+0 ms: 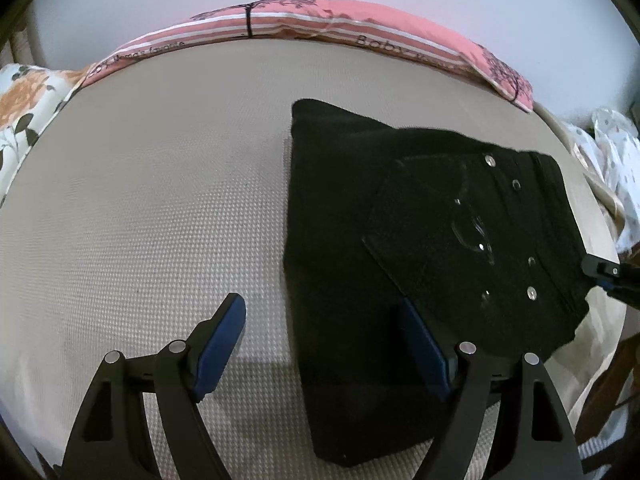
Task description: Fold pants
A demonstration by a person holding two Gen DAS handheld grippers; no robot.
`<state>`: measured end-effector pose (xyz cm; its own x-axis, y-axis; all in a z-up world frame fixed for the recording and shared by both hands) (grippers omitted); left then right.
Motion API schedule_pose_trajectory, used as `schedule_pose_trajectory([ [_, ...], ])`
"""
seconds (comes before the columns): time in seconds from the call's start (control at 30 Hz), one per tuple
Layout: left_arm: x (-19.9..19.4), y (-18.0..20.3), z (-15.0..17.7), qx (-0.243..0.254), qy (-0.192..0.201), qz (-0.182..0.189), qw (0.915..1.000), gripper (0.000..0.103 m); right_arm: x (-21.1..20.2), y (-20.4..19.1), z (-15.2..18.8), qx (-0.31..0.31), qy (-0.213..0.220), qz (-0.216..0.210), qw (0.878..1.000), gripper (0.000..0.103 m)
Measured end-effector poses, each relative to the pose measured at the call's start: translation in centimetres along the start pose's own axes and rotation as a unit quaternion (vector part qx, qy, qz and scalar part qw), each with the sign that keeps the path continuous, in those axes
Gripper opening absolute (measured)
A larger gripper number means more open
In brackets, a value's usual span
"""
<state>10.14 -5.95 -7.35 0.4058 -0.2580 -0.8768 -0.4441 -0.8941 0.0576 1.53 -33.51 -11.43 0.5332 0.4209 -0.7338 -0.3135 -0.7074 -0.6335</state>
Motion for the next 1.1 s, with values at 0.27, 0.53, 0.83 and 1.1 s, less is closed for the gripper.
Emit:
schedule_pose_trajectory([
  [0.27, -0.7, 1.2, 0.6, 0.039, -0.001, -0.03, 0.9988, 0.08, -2.4, -1.2, 1.1, -0.018, 0.031, 0.002, 0.999, 0.01],
  [0.53, -0.4, 1.5, 1.6, 0.07, -0.012, -0.049, 0.9963, 0.08, -1.1, 0.3, 2.2, -0.005, 0.016, 0.031, 0.999, 0.009],
  [0.83, -0.5, 1.9, 1.6, 0.082, -0.012, -0.06, 0.9947, 0.08, -0.5, 2.0, 2.3, 0.029, 0.005, 0.006, 1.0, 0.01],
  [1.1, -1.1, 0.9, 1.3, 0.039, -0.01, -0.01, 0.9991, 0.08, -0.6, 2.6, 2.3, 0.053, 0.009, -0.009, 0.999, 0.021],
])
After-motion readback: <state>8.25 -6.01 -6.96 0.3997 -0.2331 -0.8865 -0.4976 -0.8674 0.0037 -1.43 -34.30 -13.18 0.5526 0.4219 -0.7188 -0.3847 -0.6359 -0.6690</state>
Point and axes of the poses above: each gripper's, at about its wrist camera, not at the fingertips, and x roughly the way its jaws point, y to its right, z to its underside, the point moved 1 cm from there along x, roughly the way its jaws point, and after that the axes turned 7 degrees about x, right-handed, at the moved point
